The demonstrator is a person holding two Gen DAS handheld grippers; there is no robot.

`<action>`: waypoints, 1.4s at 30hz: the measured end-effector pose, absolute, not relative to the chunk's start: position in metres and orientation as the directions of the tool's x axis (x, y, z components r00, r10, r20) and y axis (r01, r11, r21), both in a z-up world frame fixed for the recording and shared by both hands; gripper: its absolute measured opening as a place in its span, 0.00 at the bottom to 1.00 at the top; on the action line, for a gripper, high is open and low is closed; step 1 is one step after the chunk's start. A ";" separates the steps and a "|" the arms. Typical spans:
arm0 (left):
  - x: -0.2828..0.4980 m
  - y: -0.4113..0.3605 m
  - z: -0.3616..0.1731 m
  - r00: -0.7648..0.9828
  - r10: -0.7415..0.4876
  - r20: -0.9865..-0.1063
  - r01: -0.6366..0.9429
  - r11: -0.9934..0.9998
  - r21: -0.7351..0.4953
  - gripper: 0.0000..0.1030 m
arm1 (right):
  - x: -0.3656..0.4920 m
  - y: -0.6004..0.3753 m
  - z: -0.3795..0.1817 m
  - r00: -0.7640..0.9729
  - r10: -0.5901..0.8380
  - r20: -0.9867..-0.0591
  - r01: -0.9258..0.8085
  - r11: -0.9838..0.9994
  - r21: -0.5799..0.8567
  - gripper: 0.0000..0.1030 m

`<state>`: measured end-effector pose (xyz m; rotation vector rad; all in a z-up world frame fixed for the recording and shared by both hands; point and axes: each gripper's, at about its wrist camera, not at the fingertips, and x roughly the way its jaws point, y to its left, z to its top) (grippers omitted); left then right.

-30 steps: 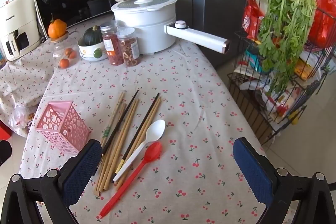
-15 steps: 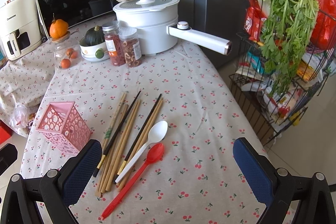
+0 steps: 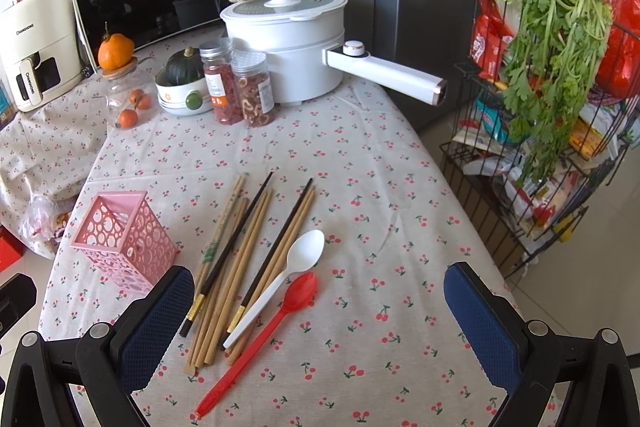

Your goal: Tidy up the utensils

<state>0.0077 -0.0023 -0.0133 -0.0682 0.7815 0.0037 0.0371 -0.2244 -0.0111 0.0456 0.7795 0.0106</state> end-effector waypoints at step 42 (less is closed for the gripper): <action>0.006 -0.003 -0.014 0.711 -0.022 -0.703 -0.027 0.998 -0.059 1.00 | 0.038 -0.226 -0.015 0.707 0.025 -0.707 0.010 0.999 0.045 1.00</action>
